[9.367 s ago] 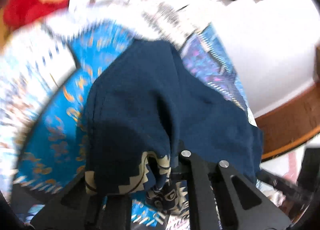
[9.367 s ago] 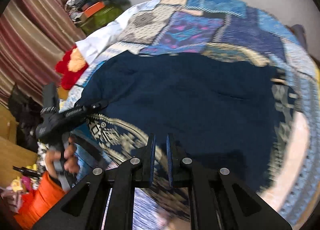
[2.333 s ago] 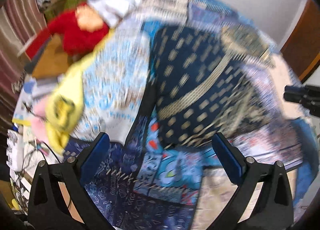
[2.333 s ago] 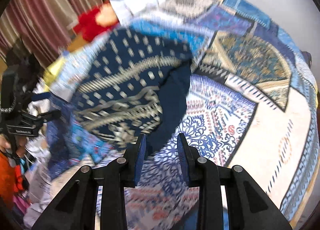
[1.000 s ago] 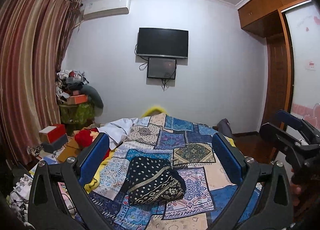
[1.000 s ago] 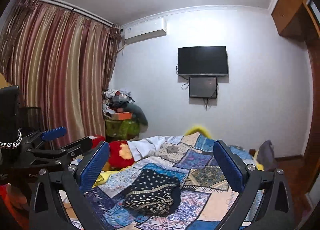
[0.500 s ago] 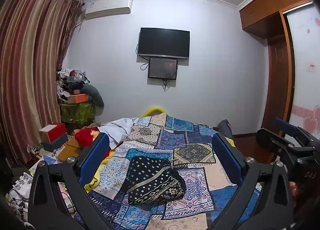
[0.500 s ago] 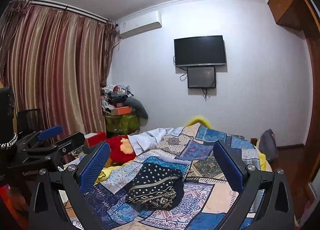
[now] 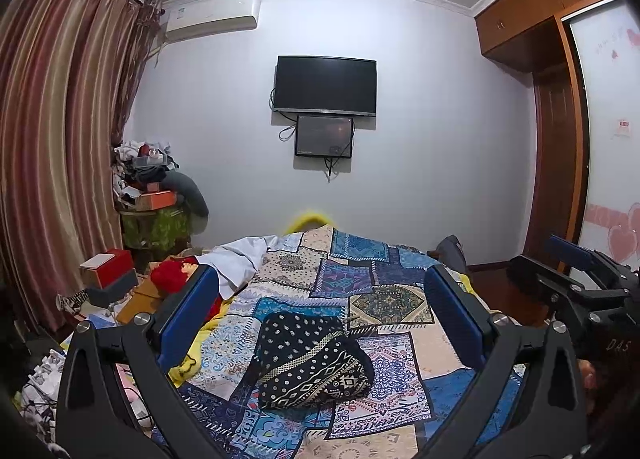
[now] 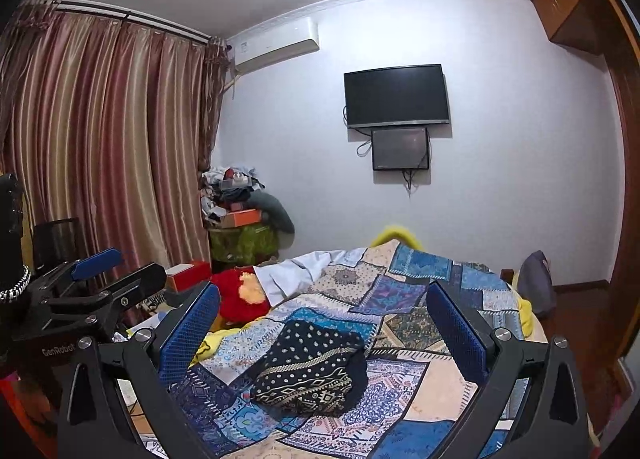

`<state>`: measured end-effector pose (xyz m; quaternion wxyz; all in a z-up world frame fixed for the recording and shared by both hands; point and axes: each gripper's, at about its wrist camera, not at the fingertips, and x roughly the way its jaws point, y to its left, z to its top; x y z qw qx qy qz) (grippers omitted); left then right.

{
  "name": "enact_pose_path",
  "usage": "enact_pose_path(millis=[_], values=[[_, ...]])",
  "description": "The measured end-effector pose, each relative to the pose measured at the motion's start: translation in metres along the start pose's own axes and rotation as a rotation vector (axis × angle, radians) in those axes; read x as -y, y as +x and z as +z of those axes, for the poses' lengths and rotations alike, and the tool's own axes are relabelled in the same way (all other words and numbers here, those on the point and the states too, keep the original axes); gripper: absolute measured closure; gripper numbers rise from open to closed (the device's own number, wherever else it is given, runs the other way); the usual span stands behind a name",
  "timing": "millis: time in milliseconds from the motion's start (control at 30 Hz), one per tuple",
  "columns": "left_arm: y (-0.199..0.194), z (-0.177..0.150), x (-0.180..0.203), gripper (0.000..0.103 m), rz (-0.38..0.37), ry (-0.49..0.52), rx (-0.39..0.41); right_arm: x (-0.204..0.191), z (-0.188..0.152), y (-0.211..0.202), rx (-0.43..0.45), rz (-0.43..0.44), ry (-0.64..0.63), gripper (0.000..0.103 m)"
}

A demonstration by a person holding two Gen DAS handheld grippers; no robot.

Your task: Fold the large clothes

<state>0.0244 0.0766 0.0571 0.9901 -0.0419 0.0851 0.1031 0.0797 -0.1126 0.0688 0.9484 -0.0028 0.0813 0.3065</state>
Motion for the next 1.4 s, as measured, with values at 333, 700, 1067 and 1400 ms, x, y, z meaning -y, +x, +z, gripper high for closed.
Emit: enact_pose_path(millis=[333,700,1067,1400], values=[[0.006,0.001,-0.001,0.0,-0.026,0.009,-0.009,0.001,0.001,0.003,-0.009,-0.007,0.008,0.0],[0.009,0.001,-0.003,0.0,-0.053,0.01,-0.021,0.002,0.0,0.005,-0.013,-0.02,0.007,0.0],[0.012,0.002,-0.007,0.0,-0.086,0.003,-0.035,-0.001,-0.001,0.01,-0.015,-0.029,0.016,0.0],[0.014,0.001,-0.004,0.0,-0.096,0.015,-0.043,-0.003,-0.002,0.01,-0.021,-0.028,0.026,0.0]])
